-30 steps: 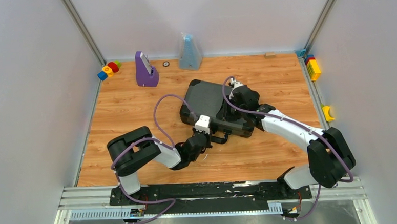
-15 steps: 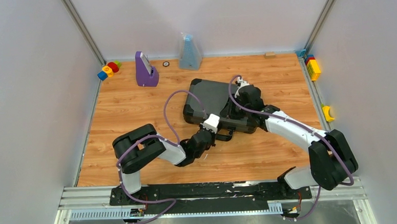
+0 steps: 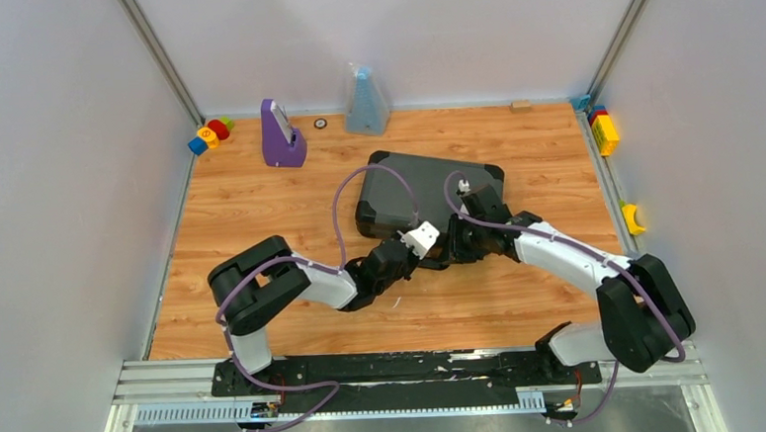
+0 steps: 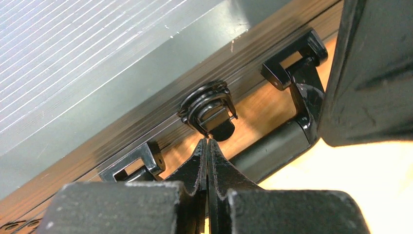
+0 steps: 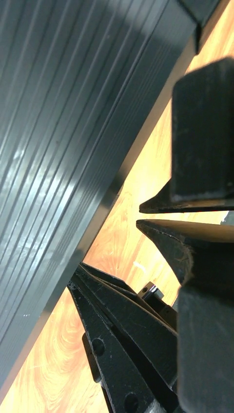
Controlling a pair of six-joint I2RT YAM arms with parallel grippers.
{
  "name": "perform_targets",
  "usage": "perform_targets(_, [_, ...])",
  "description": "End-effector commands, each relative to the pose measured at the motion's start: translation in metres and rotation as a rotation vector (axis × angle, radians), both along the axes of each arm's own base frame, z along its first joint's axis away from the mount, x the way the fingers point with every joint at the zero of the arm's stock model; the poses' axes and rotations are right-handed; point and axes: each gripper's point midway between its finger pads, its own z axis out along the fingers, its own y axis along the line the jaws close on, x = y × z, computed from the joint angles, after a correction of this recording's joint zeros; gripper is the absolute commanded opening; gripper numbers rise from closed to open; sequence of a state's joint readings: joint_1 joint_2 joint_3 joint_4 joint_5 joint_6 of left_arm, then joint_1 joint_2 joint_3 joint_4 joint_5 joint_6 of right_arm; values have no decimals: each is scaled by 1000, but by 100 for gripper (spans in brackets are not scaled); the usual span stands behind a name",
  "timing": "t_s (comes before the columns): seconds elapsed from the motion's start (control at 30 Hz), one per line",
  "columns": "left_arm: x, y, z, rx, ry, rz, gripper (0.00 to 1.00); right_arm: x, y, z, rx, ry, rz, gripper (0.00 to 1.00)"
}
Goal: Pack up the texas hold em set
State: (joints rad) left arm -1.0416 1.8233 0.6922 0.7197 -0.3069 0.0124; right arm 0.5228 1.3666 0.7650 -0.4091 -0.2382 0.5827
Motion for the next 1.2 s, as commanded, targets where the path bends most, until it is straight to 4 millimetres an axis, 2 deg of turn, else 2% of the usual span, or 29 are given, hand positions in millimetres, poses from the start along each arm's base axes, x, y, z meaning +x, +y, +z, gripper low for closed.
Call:
perform_targets(0.0, [-19,8,0,76,21,-111,0,5,0,26,46,-52,-19,11])
perform_targets(0.03, [-21,12,0,83,26,-111,0,5,0,31,51,-62,-17,10])
perform_targets(0.07, [-22,12,11,69,16,-113,0,5,-1,38,56,-77,-17,10])
perform_targets(0.1, [-25,16,9,89,28,-116,0,6,-2,45,59,-98,-19,10])
perform_targets(0.13, [-25,16,20,77,18,-121,0,8,-4,53,58,-119,-28,7])
perform_targets(0.17, [-27,18,21,97,32,-123,0,10,-7,60,55,-143,-38,1])
perform_targets(0.33, [-40,14,50,86,38,-209,0,31,-36,86,48,-223,-173,0])
perform_targets(0.43, [-48,7,56,122,32,-313,0,45,-57,97,44,-268,-275,0])
perform_targets(0.5, [-48,3,53,183,26,-364,0,54,-68,99,33,-292,-331,0])
perform_targets(0.53, [-48,2,45,214,35,-388,0,59,-71,100,27,-298,-347,0])
perform_targets(0.67, [-34,-3,34,295,20,-418,0,73,-73,96,-4,-285,-348,0])
perform_targets(0.77, [-24,-7,36,317,-13,-448,0,79,-73,86,-17,-246,-351,0])
perform_targets(0.87, [-16,-7,30,370,-21,-460,0,83,-75,76,-19,-207,-362,0])
perform_targets(0.97, [-12,-6,13,417,-11,-458,0,84,-77,73,0,-185,-368,0])
perform_targets(1.17, [-8,-21,-1,374,-16,-467,0,84,-80,69,-6,-180,-367,0])
